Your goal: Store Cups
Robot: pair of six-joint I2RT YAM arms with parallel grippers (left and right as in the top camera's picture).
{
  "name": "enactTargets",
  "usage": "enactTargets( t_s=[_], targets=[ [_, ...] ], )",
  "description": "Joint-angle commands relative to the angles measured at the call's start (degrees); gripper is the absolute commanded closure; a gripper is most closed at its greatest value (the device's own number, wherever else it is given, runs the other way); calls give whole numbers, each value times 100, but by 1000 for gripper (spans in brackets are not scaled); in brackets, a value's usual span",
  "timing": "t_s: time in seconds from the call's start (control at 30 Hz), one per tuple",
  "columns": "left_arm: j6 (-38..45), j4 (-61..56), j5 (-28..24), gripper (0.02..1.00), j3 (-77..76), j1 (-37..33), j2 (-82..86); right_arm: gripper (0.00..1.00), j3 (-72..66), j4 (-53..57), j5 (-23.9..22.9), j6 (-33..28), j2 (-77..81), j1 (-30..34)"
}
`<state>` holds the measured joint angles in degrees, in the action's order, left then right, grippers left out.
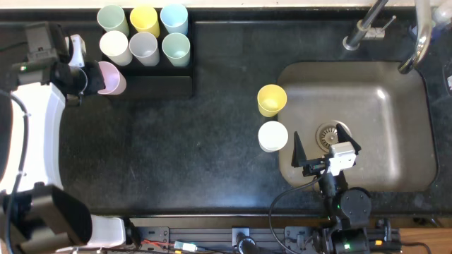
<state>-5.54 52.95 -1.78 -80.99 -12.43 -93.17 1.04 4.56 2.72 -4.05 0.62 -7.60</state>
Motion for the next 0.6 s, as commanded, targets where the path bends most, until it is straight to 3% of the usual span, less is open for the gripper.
enactTargets(
  t_s=[0.03,0.6],
  targets=[
    [125,-297,-50,982,20,-15,-273,5,-76,-28,-24,22,-37,11],
    [103,-837,57,939,20,-15,-920,5,-76,-28,-24,22,-37,11]
  ],
)
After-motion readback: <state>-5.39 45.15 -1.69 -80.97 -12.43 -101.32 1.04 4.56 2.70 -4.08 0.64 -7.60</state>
